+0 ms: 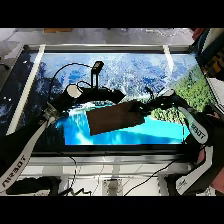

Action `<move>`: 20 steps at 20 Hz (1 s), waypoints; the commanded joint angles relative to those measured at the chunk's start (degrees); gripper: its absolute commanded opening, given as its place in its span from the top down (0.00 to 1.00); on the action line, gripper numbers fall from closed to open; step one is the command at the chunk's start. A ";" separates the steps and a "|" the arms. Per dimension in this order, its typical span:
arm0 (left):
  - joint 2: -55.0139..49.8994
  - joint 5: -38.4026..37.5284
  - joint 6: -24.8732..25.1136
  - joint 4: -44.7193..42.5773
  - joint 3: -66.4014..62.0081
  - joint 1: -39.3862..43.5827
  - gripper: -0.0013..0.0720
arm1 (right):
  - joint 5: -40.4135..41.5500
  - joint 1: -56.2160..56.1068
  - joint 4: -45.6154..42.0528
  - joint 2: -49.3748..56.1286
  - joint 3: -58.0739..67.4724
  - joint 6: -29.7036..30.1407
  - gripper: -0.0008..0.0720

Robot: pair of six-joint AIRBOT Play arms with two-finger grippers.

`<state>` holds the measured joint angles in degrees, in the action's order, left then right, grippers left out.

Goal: Fold the clothes and pants, and hang the long-sleeved shirts on hangers.

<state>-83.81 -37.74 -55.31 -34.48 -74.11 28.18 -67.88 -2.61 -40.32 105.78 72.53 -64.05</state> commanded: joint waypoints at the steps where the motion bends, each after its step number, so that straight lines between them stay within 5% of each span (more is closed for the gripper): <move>1: 0.04 -0.31 0.02 -0.17 -0.02 -0.09 0.02 | 2.89 -6.29 -0.52 0.46 -0.13 2.34 0.34; 3: 0.11 -0.50 0.02 -2.54 -0.04 -0.39 0.02 | 4.39 -8.37 -0.66 0.20 0.13 2.21 0.97; 6: 1.66 -5.27 0.00 -13.18 -0.07 -2.84 0.05 | -2.08 -7.85 -1.25 -1.11 5.01 2.19 0.97; 7: 2.89 -8.11 -0.02 -17.97 -0.04 -4.39 0.12 | -4.46 -6.95 -2.12 -2.43 7.10 1.81 0.97; 10: 8.09 -18.34 -0.02 -28.72 -0.04 -10.73 0.82 | -5.46 -2.60 -8.20 -10.21 12.72 -6.93 0.97; 11: 10.08 -21.53 -0.07 -30.71 -0.04 -13.09 0.96 | -4.46 -0.79 -11.45 -13.62 14.34 -10.84 0.97; 15: 17.66 -28.52 -3.04 -32.57 -0.04 -22.45 0.96 | -4.13 8.79 -27.10 -27.67 20.55 -27.56 0.97; 18: 21.07 -28.57 -3.02 -32.52 -0.04 -26.21 0.96 | -11.96 18.45 -38.07 -36.94 22.93 -43.95 0.97; 20: 21.81 -28.55 -3.02 -32.37 -0.04 -26.53 0.96 | -17.20 25.31 -43.08 -42.66 23.17 -46.73 0.97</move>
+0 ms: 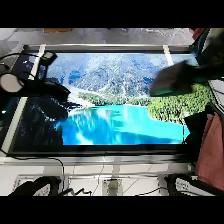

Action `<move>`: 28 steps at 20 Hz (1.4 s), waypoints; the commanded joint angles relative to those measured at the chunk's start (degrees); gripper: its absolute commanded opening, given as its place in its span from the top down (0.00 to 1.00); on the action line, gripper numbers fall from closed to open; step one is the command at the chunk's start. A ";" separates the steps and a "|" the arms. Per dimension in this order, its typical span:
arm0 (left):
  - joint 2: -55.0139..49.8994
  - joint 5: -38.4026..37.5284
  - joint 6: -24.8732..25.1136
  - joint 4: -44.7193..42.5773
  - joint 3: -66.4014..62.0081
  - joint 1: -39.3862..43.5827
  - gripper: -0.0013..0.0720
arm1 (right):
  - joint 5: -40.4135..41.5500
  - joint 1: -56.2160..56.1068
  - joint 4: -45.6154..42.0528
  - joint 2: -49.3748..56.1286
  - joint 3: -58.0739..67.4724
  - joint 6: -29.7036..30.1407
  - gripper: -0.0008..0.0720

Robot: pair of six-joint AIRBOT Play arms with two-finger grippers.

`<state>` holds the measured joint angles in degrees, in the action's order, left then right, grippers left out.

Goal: Fold the clothes and pants, and hang the long-sleeved shirts on hangers.

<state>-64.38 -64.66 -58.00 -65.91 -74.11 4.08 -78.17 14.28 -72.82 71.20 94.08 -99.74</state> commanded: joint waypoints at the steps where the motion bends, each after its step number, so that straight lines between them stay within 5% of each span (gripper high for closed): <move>1: 2.34 -1.62 -0.33 -0.94 -0.02 -2.38 0.96 | -9.84 11.96 -14.19 -10.82 1.62 -12.22 0.97; 5: 2.16 -1.62 -0.33 -0.96 0.00 -2.38 0.96 | -20.15 26.10 -28.98 -19.15 1.62 -18.32 0.97; 9: 2.19 -1.60 -0.33 -0.94 0.00 -2.38 0.96 | -22.60 41.68 -31.58 -22.99 1.62 -17.62 0.96; 10: 2.19 -1.62 -0.33 -0.96 0.00 -2.38 0.96 | -23.12 45.22 -31.45 -23.17 1.62 -17.66 0.88; 12: 2.19 -1.62 -0.33 -0.96 0.00 -2.38 0.96 | -24.68 49.79 -30.01 -23.19 1.62 -17.92 0.25; 13: 2.19 -1.62 -0.33 -0.96 0.00 -2.38 0.96 | -25.38 50.47 -28.68 -23.21 1.62 -17.94 0.06; 14: 2.19 -1.62 -0.33 -0.96 0.00 -2.38 0.96 | -25.77 50.42 -27.41 -23.19 1.62 -17.75 0.05; 17: 2.19 -1.62 -0.33 -0.96 0.00 -2.38 0.96 | -25.90 50.42 -22.71 -23.19 1.62 -14.12 0.07; 20: 2.19 -1.60 -0.33 -0.96 0.00 -2.38 0.96 | -25.49 50.31 -11.98 -23.19 1.60 -12.46 0.69; 25: 2.19 -1.62 -0.33 -0.96 0.00 -2.38 0.96 | -21.22 40.68 0.13 -23.15 1.60 -1.97 0.97; 28: 2.19 -1.60 -0.33 -0.96 0.00 -2.38 0.96 | -21.70 28.48 -0.20 -22.71 1.36 5.79 0.97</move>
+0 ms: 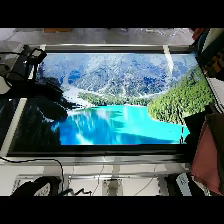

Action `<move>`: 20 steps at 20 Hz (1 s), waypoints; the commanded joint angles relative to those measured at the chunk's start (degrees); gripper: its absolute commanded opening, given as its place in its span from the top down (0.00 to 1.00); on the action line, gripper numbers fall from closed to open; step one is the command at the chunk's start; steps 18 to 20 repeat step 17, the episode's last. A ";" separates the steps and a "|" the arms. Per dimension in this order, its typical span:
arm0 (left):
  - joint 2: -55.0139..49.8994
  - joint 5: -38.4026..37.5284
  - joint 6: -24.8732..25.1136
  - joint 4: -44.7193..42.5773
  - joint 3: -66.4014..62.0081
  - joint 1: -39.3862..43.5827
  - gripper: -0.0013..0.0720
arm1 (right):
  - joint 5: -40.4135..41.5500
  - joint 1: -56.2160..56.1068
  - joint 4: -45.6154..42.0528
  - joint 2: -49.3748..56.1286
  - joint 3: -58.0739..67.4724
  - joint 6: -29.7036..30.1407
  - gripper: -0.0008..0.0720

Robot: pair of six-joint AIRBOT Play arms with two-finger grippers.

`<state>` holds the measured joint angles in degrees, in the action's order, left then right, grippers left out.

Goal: Fold the clothes and pants, and hang the long-sleeved shirts on hangers.

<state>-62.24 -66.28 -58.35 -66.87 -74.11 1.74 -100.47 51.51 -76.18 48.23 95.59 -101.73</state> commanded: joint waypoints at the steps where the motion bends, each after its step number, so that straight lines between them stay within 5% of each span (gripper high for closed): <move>1: 0.04 0.00 0.02 0.02 0.00 -0.04 0.96 | 0.61 -13.42 2.73 0.28 -0.59 10.43 0.97; 7: 0.04 0.00 0.02 0.00 0.00 -0.04 0.96 | 2.82 -34.05 -9.46 0.74 -5.53 15.74 0.97; 20: 0.04 0.02 0.02 0.00 0.00 -0.04 0.96 | 13.55 -34.99 -7.67 3.56 -6.73 15.04 0.97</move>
